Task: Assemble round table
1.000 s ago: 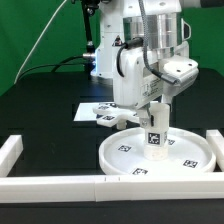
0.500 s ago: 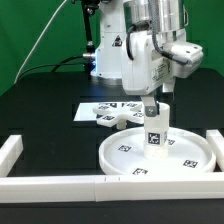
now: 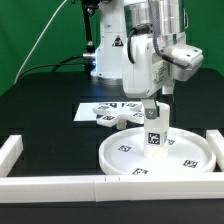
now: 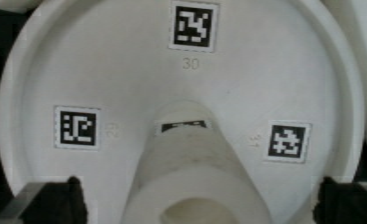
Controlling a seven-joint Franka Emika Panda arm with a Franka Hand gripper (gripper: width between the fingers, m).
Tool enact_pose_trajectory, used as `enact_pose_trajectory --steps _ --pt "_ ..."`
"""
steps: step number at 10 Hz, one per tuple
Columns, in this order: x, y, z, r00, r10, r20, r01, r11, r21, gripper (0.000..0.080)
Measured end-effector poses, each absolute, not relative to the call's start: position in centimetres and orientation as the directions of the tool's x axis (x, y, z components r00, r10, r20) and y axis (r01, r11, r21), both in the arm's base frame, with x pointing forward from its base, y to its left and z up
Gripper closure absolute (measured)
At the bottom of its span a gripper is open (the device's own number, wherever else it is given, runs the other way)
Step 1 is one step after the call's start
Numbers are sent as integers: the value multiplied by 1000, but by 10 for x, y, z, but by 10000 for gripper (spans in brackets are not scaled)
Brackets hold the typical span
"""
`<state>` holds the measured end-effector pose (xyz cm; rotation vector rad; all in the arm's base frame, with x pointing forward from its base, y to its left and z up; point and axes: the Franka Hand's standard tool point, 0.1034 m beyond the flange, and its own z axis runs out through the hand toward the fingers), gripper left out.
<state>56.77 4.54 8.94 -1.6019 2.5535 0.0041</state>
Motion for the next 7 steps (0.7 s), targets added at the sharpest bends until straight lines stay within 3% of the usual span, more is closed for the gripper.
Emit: enact_pose_trajectory --steps 3,5,7 --pt "559 42 111 -245 -961 -127 -963 256 -85 151" --pt "553 41 116 -118 -985 -127 -988 130 -88 151" --pt "553 41 114 -96 -988 -122 -990 107 -90 151"
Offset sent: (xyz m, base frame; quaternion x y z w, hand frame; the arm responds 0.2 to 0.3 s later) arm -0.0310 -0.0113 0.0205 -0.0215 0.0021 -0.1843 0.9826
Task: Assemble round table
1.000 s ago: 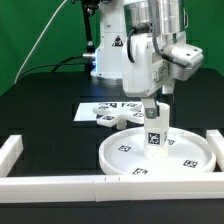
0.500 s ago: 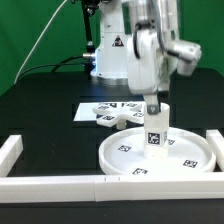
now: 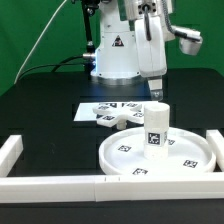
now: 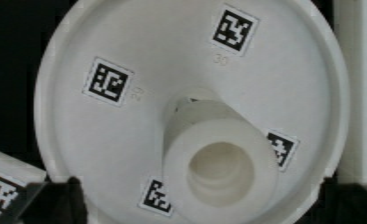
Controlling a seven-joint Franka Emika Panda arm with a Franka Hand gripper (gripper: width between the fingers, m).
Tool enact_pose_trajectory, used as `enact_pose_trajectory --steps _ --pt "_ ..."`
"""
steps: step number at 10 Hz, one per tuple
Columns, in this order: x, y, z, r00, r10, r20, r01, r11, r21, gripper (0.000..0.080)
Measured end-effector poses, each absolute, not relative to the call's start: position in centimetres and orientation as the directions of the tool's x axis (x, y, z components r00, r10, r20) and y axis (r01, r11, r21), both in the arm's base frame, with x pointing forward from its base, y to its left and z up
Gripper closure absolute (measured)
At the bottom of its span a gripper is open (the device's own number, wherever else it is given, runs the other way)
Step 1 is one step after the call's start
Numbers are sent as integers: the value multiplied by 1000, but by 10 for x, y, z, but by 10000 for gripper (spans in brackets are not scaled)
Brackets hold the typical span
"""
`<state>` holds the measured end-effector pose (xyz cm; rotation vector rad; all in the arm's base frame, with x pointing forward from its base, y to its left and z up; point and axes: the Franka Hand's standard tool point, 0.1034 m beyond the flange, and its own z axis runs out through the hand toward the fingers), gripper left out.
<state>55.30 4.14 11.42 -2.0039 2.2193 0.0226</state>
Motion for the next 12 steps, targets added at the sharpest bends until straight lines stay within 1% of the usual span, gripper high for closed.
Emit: enact_pose_trajectory --steps 1,2,4,5,6,7,8,10,11,12 --pt "553 41 114 -84 -989 -120 -991 95 -91 151" --pt "553 41 114 -8 -994 -113 -995 20 -100 151" --pt "547 45 121 276 -957 -93 -956 -263 -128 151" --pt "548 47 129 379 -921 -90 -920 -365 -144 151" --pt "543 47 131 515 -855 -68 -852 -501 -151 151" --pt "539 46 130 589 -806 -56 -803 -577 -151 151" --pt "540 45 130 620 -783 -46 -779 -608 -154 151" --pt "540 45 129 726 -687 -22 -682 -715 -155 151" --pt "540 44 129 744 -668 -18 -662 -733 -156 151" --pt "540 43 129 806 -592 -2 -585 -796 -155 151"
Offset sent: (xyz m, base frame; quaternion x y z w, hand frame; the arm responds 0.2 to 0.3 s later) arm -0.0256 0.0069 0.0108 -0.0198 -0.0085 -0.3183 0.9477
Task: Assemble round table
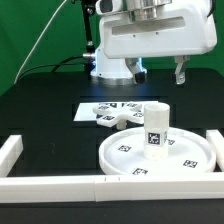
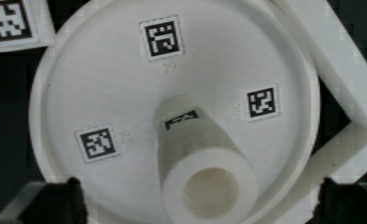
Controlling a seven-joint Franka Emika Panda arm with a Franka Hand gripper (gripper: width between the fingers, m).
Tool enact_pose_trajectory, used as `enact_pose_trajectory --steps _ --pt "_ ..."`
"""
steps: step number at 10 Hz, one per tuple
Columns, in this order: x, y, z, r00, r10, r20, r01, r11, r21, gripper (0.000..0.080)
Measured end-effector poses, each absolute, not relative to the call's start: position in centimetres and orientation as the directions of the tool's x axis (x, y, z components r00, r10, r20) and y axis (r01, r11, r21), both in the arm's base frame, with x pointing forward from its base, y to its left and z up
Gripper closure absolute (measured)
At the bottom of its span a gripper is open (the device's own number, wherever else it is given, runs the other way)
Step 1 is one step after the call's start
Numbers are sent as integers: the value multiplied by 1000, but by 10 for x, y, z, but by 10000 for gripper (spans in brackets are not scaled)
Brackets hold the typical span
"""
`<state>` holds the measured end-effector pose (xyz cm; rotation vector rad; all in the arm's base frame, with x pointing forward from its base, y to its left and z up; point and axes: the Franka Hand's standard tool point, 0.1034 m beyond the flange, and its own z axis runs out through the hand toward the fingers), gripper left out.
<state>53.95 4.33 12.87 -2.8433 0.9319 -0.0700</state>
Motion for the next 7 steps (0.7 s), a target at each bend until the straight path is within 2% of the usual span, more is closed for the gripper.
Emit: enact_pose_trajectory --steps 2,4,7 --pt "520 25 117 948 -315 38 -308 -943 -128 151" --pt "510 18 106 994 -86 73 -81 -995 -60 151" --pt "510 17 106 995 -76 72 -72 -996 -59 151"
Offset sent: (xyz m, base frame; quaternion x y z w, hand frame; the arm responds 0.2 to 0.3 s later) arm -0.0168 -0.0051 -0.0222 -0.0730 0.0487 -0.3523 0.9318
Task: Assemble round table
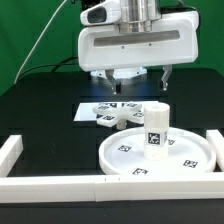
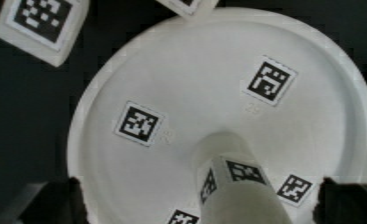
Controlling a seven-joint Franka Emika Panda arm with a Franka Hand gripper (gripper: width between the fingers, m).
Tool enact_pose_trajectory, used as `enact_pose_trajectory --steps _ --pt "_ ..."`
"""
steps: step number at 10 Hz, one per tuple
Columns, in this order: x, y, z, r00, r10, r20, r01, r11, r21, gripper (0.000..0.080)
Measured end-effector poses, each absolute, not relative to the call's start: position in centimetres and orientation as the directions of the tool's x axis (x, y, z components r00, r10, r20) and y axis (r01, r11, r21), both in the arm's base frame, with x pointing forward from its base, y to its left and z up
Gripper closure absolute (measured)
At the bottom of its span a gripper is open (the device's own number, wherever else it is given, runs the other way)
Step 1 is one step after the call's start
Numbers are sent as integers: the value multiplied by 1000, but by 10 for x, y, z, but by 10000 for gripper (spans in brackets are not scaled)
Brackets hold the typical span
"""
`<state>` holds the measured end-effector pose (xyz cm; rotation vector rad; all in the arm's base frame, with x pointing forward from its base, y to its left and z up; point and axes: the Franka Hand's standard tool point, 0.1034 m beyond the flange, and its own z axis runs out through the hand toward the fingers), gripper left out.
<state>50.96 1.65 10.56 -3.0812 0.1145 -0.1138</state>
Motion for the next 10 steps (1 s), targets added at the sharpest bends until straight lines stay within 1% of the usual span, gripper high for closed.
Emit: enact_pose_trajectory --steps 1,4,5,8,9,10 --pt "505 13 103 995 -73 62 -70 -996 -57 151" --pt "470 -23 86 996 -87 -13 -88 -995 -42 151" --pt "465 -27 82 996 -89 19 -89 -996 -20 151" --pt "464 -25 81 997 -82 12 -81 -996 -22 151" --pt "465 -21 80 1000 8 16 9 -1000 -12 151" --pt "459 -23 76 992 121 40 121 -993 11 151"
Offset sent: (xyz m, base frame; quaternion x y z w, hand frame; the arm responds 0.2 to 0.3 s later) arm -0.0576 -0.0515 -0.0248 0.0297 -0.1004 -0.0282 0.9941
